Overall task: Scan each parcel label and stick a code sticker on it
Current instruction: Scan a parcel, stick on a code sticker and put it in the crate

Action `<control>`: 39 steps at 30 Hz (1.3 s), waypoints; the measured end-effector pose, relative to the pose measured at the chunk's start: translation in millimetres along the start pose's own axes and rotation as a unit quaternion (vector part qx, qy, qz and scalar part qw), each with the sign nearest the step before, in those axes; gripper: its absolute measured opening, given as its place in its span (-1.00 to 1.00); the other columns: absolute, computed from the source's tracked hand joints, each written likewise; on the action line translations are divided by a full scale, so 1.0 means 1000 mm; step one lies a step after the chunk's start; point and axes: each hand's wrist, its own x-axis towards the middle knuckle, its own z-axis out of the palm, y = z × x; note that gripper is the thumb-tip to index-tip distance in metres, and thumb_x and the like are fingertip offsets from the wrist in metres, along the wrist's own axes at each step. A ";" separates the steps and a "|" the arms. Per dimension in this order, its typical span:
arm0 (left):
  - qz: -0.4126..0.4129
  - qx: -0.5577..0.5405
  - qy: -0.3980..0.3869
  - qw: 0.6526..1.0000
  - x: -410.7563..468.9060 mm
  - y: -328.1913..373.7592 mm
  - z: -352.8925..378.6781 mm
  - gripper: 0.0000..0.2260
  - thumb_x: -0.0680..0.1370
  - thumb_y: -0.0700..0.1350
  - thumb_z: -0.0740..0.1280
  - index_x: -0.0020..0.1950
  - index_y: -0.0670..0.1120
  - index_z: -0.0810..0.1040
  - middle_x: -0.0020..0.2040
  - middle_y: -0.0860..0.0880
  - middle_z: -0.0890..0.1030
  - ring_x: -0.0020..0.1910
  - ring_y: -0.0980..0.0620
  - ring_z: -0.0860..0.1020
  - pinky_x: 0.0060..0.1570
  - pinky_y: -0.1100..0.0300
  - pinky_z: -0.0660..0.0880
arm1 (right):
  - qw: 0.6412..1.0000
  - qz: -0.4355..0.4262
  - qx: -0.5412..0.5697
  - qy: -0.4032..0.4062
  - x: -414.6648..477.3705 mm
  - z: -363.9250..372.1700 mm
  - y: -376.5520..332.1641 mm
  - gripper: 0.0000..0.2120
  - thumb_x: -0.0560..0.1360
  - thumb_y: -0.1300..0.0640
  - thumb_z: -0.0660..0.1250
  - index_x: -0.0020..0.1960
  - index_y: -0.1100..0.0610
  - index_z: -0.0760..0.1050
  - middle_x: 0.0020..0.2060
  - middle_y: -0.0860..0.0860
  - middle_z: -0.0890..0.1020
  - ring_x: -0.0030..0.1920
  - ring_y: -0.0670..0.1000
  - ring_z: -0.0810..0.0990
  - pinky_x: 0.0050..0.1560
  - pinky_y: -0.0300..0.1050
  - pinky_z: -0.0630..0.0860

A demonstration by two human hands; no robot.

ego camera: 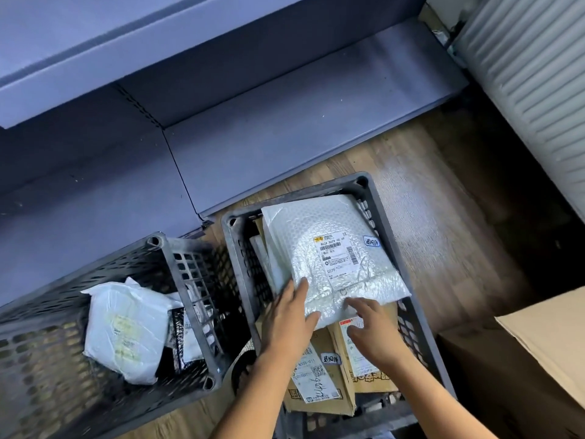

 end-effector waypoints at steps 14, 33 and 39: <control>0.069 0.185 0.046 0.979 -0.047 -0.043 0.037 -0.26 0.34 0.11 0.49 0.45 -0.01 0.32 0.42 -0.13 0.40 0.33 -0.13 0.45 0.20 -0.08 0.48 | 0.959 -0.145 -0.245 0.011 -0.019 0.039 0.016 -0.27 0.32 0.22 0.31 0.48 0.02 0.26 0.48 0.06 0.24 0.43 0.27 0.28 0.29 0.22 0.40; 0.164 0.207 -0.033 0.964 -0.079 -0.063 0.086 -0.13 0.17 -0.12 0.56 0.44 -0.07 0.28 0.44 -0.15 0.33 0.36 -0.11 0.42 0.37 -0.08 0.32 | 0.947 -0.092 -0.302 -0.054 -0.050 0.093 0.074 -0.32 0.10 0.18 0.46 0.24 0.10 0.51 0.15 0.09 0.60 0.00 0.09 0.66 -0.19 -0.08 0.60; 0.089 0.270 -0.129 0.950 -0.061 -0.057 0.100 -0.38 0.63 -0.10 0.11 0.53 0.10 -0.24 0.50 -0.04 -0.36 0.53 -0.09 -0.24 0.41 -0.03 -0.36 | 0.959 -0.019 -0.248 -0.133 -0.042 0.108 0.075 -0.29 0.51 0.24 0.10 0.56 0.01 -0.13 0.47 -0.09 -0.27 0.54 -0.02 -0.10 0.50 -0.15 0.02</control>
